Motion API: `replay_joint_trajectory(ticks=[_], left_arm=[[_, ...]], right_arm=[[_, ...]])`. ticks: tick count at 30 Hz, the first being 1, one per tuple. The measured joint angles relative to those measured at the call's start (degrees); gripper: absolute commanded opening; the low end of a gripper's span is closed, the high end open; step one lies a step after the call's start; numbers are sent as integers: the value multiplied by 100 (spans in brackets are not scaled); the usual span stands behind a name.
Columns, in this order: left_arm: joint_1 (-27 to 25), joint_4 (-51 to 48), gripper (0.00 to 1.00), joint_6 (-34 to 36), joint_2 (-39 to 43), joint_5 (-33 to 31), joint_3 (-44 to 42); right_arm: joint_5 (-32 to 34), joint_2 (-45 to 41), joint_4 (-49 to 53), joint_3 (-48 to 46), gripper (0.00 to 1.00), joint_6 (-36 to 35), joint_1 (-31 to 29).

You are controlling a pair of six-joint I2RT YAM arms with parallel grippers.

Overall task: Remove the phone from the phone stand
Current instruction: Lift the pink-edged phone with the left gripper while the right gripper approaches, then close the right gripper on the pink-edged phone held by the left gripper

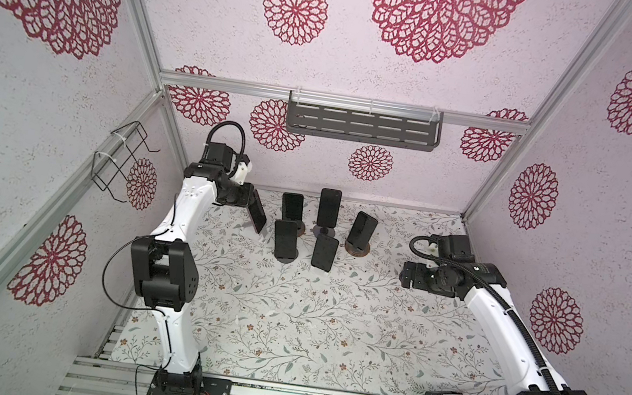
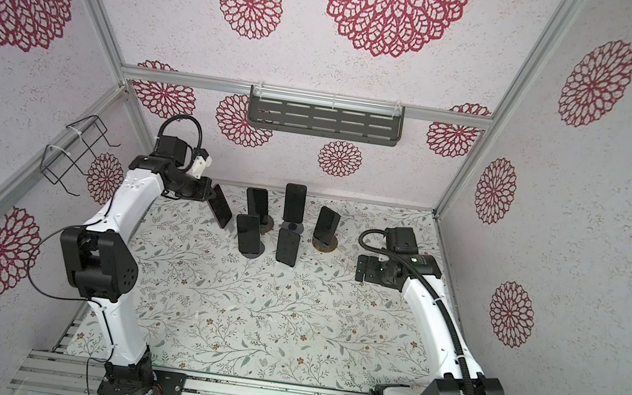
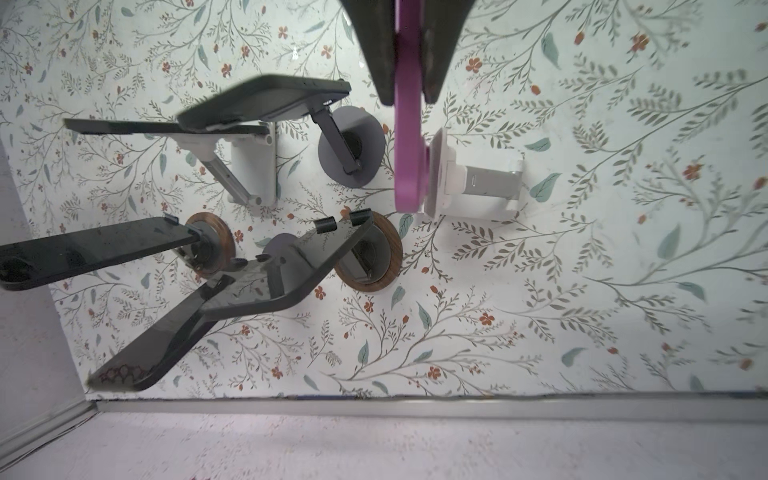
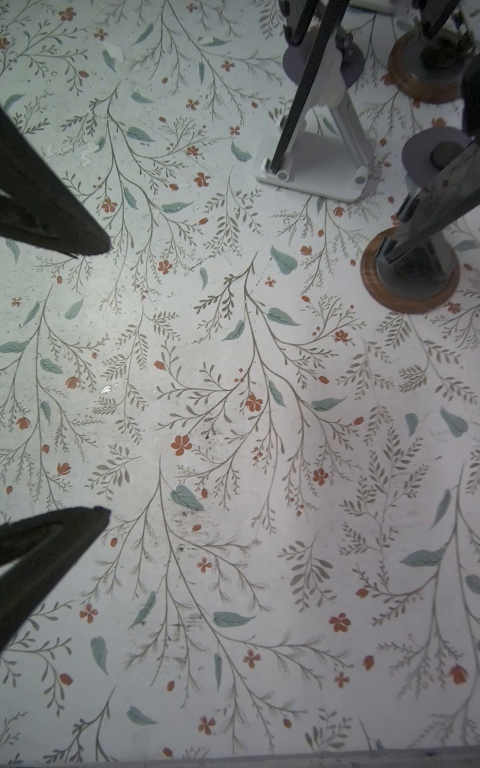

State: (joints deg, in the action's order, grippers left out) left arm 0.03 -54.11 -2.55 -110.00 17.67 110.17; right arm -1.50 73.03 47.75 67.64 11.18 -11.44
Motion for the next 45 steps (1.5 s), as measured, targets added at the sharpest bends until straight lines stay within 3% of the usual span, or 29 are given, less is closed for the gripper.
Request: replay_joint_trajectory(ticks=[6, 11, 16, 23, 32, 45], left_arm=[[-138, -286, 0, -334, 1338, -461, -212], [-382, -551, 0, -616, 2422, -273, -1091], [-601, -1034, 0, -717, 2507, 382, -1698], [-734, -1523, 0, -590, 2352, 1346, -2103], [-754, -1311, 0, -498, 2035, 2245, -2164], [-804, -1115, 0, -407, 1757, 2608, -2164]], right_arm=[[175, 2, -181, 387, 92, -275, -931], [361, 127, -352, 911, 91, -560, -2212], [398, 546, -590, 1473, 87, -730, -3237], [44, 1462, -1150, 1899, 98, -1093, -4155], [-420, 2162, -2028, 1915, 99, -1327, -4345], [-951, 2839, -2286, 2092, 99, -1307, -3950]])
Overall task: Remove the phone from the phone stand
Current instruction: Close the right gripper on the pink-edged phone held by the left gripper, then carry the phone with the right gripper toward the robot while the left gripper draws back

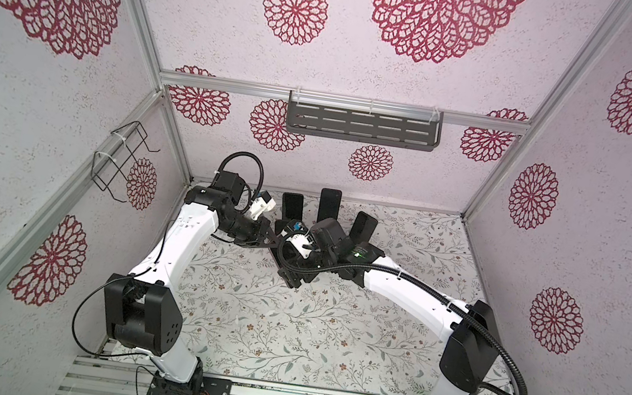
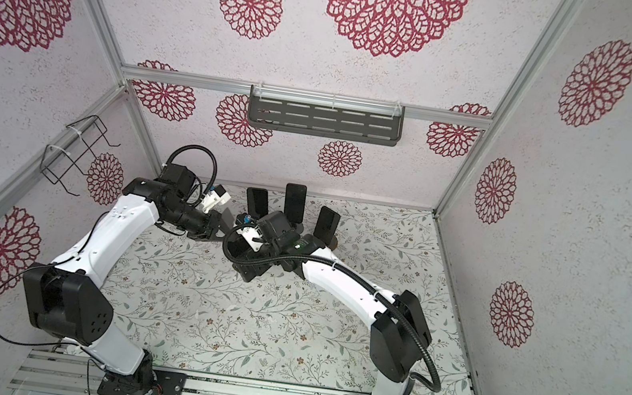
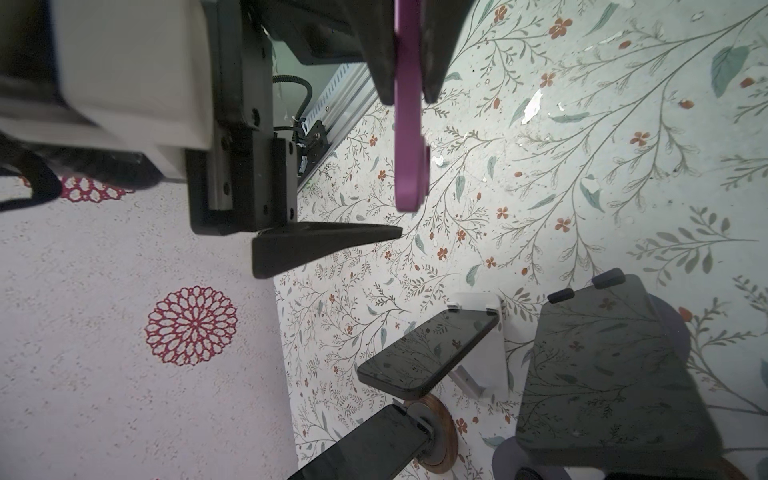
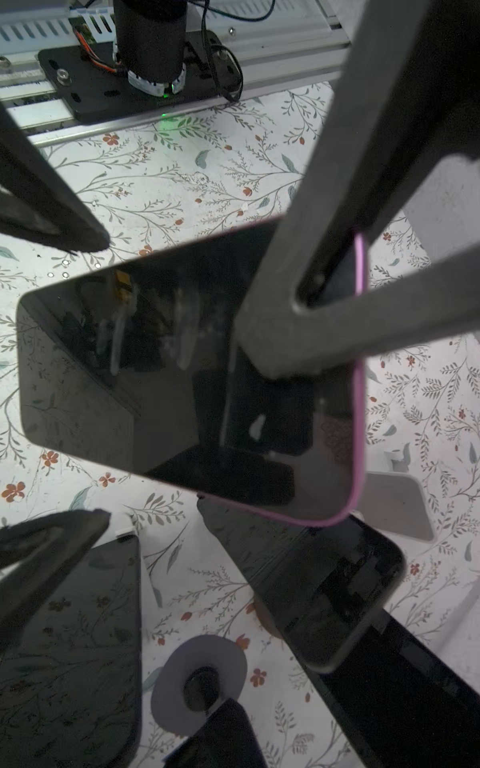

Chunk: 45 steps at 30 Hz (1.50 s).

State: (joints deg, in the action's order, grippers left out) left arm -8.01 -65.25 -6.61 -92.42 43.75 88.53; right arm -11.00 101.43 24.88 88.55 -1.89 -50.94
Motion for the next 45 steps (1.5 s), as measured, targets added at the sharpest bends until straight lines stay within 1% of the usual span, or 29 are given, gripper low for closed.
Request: replay_joint_trajectory(ticks=[2, 7, 13, 15, 20, 25, 29, 31, 32, 34, 36, 37, 40, 45], left_arm=[[-9, 11, 0, 46, 0, 39, 2], [-11, 15, 0, 129, -15, 85, 2], [-13, 28, 0, 146, -37, 160, 2], [-15, 39, 0, 146, -46, 164, 2], [-15, 116, 0, 146, -57, 168, 2], [-15, 181, 0, 146, -63, 160, 2], [-15, 223, 1, 144, -63, 160, 0], [-15, 273, 21, 146, -63, 166, 0], [-15, 308, 27, 149, -63, 177, -4], [-15, 352, 45, 125, -59, 251, -15], [-7, 391, 58, 74, -57, 291, -24], [17, 420, 62, 55, -57, 306, -35], [98, 490, 68, -33, -39, 332, -50], [310, 632, 73, -179, 20, 175, -146]], right_arm=[[-83, 24, -24, 0, 99, 4, 57], [-205, 26, -105, 0, 93, 59, 105], [-321, 199, -186, 96, 92, 195, 120], [-341, 249, -199, 98, 89, 225, 118], [-382, 293, -260, 101, 80, 363, 116], [-376, 293, -273, 101, 60, 404, 85], [-354, 299, -262, 122, 53, 413, 85], [-326, 306, -227, 160, 51, 450, 85], [-317, 306, -223, 168, 50, 505, 85], [-236, 306, -195, 188, 49, 640, 94], [-146, 306, -133, 188, 47, 758, 116], [-98, 306, -92, 188, 45, 815, 131], [7, 282, 28, 153, 42, 984, 192], [247, -162, 498, -313, 38, 1270, 369]])
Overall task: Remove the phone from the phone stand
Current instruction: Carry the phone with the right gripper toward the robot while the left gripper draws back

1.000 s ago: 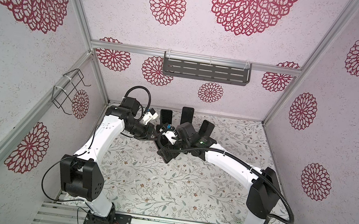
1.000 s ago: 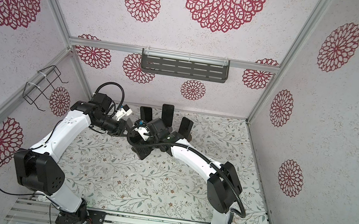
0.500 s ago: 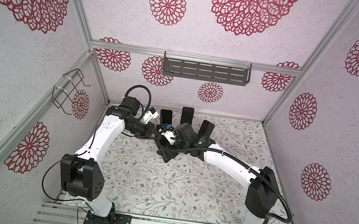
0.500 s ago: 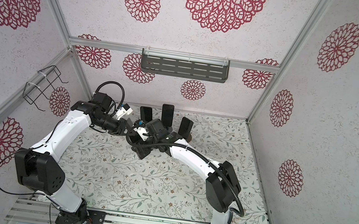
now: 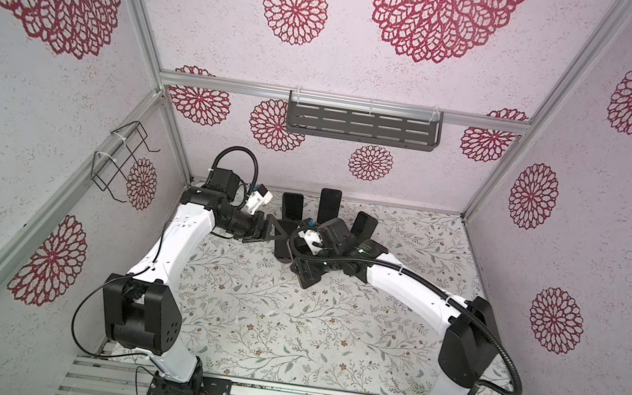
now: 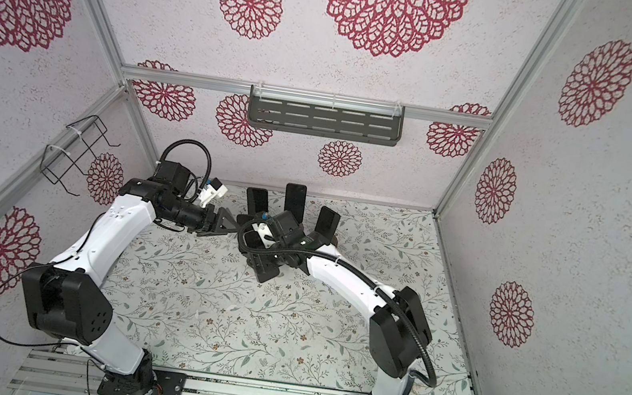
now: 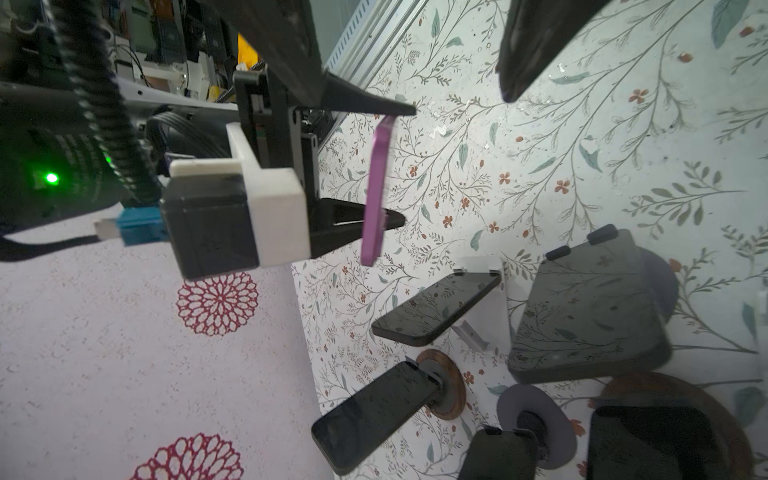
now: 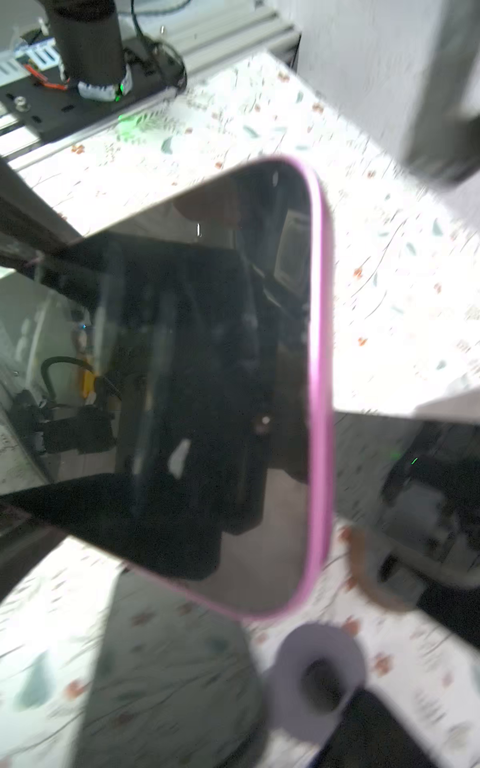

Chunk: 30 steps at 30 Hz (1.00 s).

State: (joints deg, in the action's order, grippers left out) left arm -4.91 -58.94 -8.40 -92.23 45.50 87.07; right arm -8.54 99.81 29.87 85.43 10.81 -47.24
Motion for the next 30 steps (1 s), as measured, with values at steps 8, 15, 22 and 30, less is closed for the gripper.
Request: replay_joint_trajectory(ticks=[8, 15, 22, 30], left_arm=[[114, 789, 79, -269, 361, -776, -693], [144, 1368, 80, -417, 713, -1508, -1180], [146, 1635, 81, -533, 748, -1869, -1287], [149, 1709, 82, -568, 748, -2087, -1290]], right_arm=[[496, -1403, 1169, -1414, 37, 459, 828], [881, -1613, 1628, -2476, 37, 494, 1788], [769, -1331, 1613, -2872, 39, 470, 2114], [673, -1023, 1333, -3187, 45, 361, 2507]])
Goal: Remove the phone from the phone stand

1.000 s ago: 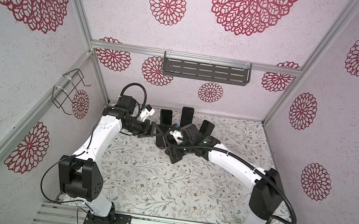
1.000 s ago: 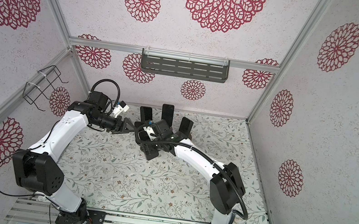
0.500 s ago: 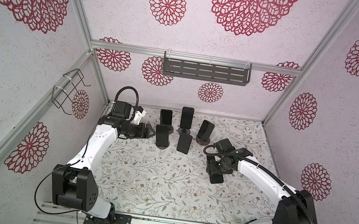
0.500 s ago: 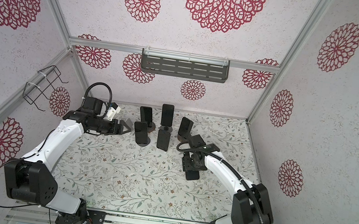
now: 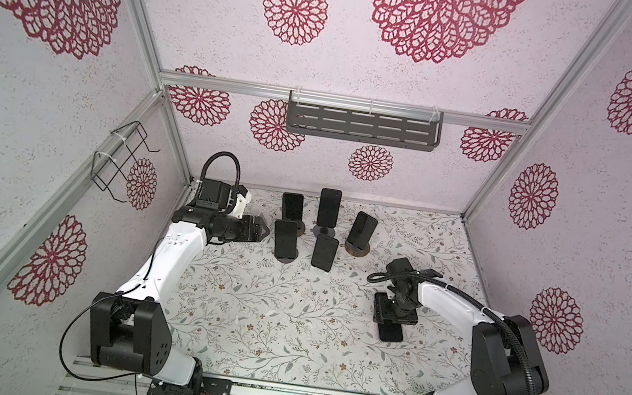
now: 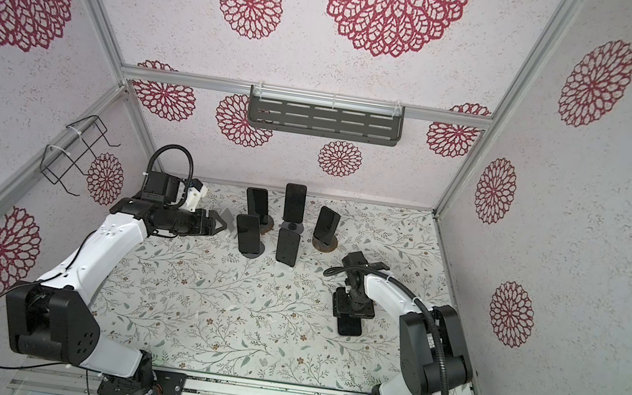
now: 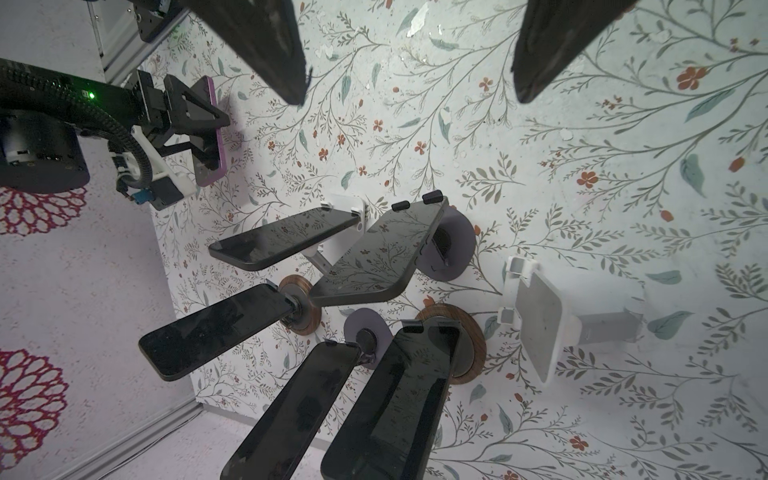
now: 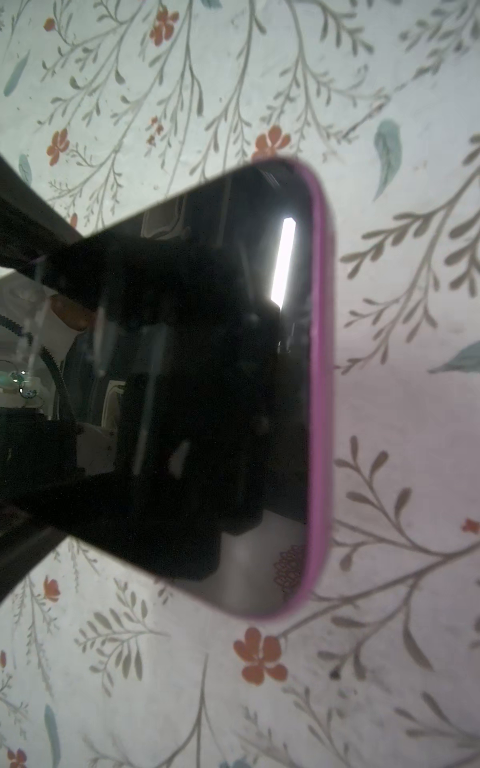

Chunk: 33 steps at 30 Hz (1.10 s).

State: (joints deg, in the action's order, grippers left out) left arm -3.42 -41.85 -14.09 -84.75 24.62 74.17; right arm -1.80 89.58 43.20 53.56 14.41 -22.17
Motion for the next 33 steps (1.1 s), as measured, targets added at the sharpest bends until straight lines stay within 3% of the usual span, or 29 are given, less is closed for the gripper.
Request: replay_joint_trajectory(ticks=[21, 33], left_arm=[[-2, 46, 85, -55, 0, -111, -9], [-2, 46, 86, -55, -2, -109, -9]], right_arm=[[-33, 396, -328, -50, 78, -87, 90], [-37, 396, -321, -50, 83, -70, 90]])
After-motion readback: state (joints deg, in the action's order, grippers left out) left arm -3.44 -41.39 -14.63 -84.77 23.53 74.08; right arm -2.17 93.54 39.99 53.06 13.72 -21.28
